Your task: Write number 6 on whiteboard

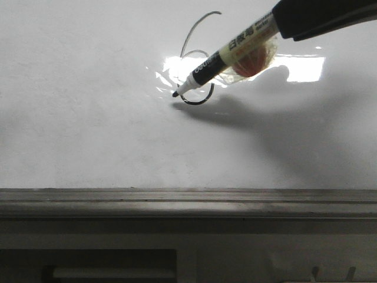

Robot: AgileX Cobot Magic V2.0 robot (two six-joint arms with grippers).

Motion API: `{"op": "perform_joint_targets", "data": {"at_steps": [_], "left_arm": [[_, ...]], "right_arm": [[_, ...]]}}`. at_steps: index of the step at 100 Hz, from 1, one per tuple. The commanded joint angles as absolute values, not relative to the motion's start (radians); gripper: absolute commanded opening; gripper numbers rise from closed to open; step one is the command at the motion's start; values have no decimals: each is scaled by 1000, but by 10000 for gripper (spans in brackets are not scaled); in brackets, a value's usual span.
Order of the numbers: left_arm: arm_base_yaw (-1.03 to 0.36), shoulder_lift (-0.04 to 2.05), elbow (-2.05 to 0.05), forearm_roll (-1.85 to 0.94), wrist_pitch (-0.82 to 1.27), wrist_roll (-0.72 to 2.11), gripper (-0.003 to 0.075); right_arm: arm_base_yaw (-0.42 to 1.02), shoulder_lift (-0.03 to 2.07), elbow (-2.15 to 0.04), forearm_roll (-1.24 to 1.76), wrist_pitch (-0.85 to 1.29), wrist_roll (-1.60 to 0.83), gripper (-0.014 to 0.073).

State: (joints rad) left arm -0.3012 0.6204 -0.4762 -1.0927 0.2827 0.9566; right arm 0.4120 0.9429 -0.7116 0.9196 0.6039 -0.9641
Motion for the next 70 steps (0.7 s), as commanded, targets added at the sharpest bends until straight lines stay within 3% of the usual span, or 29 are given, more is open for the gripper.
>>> {"op": "perform_joint_targets", "data": {"at_steps": [1,20,45,70], "left_arm": [[-298,619,-503,-1122,306,969,617],[-298,629,-533,-1198,473,1151,615],[-302,762,-583,-1428,726,1435,497],[-505,936,-669,-1404,695,1482,495]], "right_arm": [[410,906,-738,932,640,-982,-45],[410,896,-755,930,677,-982,-45],[410,976,-889,926,834,-980,-45],[410,1032,-966,922,926,-980,-45]]}}
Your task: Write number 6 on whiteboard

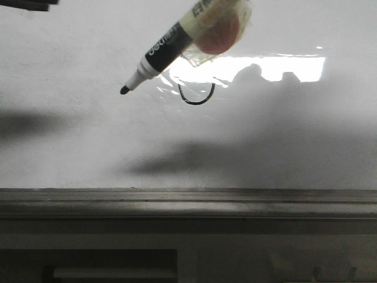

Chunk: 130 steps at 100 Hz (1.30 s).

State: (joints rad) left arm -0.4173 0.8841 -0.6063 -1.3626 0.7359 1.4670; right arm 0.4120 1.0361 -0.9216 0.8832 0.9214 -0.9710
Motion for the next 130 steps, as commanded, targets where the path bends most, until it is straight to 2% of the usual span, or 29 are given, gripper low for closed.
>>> {"op": "perform_joint_targets", "data": {"at_steps": [1,27,46,88,106,109,115,130], "left_arm": [[-513,940,-671,-1401,687,1482,495],[-792,1078,-740,-1303,388,1482,494],[-850,1113,-753,-1283,255,1482,467],[-850,1113,-753,-1280,253,1482,214],[-850,1113,-753,-1280,253,1482,22],[-850,1113,-753,-1280,253,1482,-23],[-850,1113,-753,-1280,253,1482,-20],[-850,1113,-753,-1289,241,1480,-20]], "right_arm": [[410,1032,-968,922,927,-980,-45],[410,1032,-970,914,949,-980,-45],[410,1032,-970,914,957,-980,-45],[410,1032,-970,914,955,-980,-45],[410,1032,-970,912,958,-980,-38],[410,1032,-970,910,964,-980,-16],[410,1032,-970,908,971,-980,54],[410,1032,-970,899,940,-952,316]]}}
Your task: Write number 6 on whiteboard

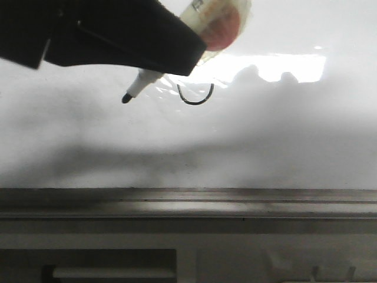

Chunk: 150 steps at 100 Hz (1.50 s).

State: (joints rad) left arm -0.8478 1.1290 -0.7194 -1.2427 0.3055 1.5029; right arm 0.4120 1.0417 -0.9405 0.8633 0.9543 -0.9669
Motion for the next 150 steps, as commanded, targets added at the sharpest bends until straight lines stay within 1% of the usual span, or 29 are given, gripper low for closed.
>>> {"op": "perform_joint_targets", "data": {"at_steps": [1,7,17,23,40,53,59,74,99,114,132,139,144,150], "left_arm": [[-850,1113,-753,-1292,241,1480,-20],[-850,1113,-753,-1294,235,1467,-20],[-850,1100,-748,-1301,204,1430,-20],[-850,1076,-730,-1322,141,1397,-20],[-850,959,-639,-1550,-77,1393,-20],[-850,892,-578,-1764,-185,1393,-20],[-848,889,-571,-1812,-215,1393,-20],[-847,943,-581,-1814,-228,1393,-20],[-787,1072,-635,-1816,-227,1322,-20],[-765,1094,-653,-1821,-161,1322,-20],[-765,1096,-653,-1826,-157,1322,-15],[-765,1096,-653,-1826,-153,1322,26],[-765,1096,-653,-1826,-148,1322,88],[-765,1096,-653,-1826,-146,1322,197]], "right_arm": [[410,1032,-970,896,934,-952,325],[401,1030,-970,867,907,-944,379],[345,1007,-970,807,887,-912,382],[292,986,-970,764,892,-883,382],[140,904,-942,646,945,-801,382],[73,830,-863,643,929,-791,382],[65,793,-823,645,901,-785,382],[65,738,-749,682,837,-785,382],[65,735,-747,684,838,-785,382],[65,735,-747,684,837,-785,382],[65,735,-747,684,837,-785,382],[65,735,-747,684,837,-785,382],[65,735,-747,684,837,-785,382],[65,735,-747,684,837,-785,382]]}}
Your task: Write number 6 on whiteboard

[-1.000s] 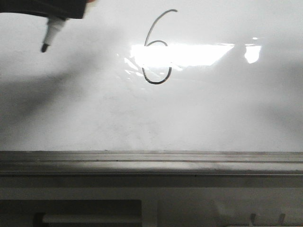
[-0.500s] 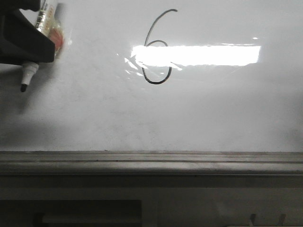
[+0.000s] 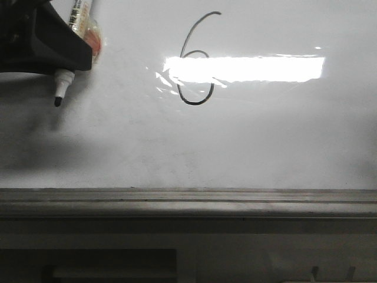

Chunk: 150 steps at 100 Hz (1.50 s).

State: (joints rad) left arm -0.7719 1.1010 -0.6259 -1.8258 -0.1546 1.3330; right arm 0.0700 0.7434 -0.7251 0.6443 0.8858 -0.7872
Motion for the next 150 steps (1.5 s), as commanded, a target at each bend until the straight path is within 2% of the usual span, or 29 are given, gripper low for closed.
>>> {"op": "perform_joint_targets", "data": {"at_steps": [1,2,13,25,47,70,80,88,95,104,112,134,150], "left_arm": [[-765,1096,-653,-1826,-146,1322,211],[-765,1096,-653,-1828,-146,1322,251],[-765,1096,-653,-1835,-146,1322,439],[-765,1087,-653,-1810,-146,1327,552],[-765,980,-632,-1745,-166,1333,569],[-765,768,-548,-1733,-175,1516,568],[-765,678,-530,-1725,-175,1555,566],[-765,617,-523,-1725,-175,1565,522],[-765,574,-516,-1725,-175,1580,416],[-767,526,-488,-1725,-175,1592,202],[-767,486,-446,-1722,-164,1618,-15],[-767,320,-290,-1653,-72,1621,-20],[-767,181,-213,-1643,-71,1621,-20]], "right_arm": [[65,735,-747,684,837,-785,382],[65,735,-747,684,837,-785,382],[65,735,-747,684,837,-785,382],[65,735,-747,684,837,-785,382],[65,735,-747,684,846,-785,382],[65,716,-747,762,803,-785,381],[65,681,-747,851,713,-806,333],[65,648,-747,867,666,-808,227],[65,614,-743,867,644,-816,97],[65,553,-709,867,612,-838,-74],[65,476,-647,867,571,-849,-66],[65,186,-390,868,416,-876,-66],[65,15,-292,888,386,-874,-66]]}}
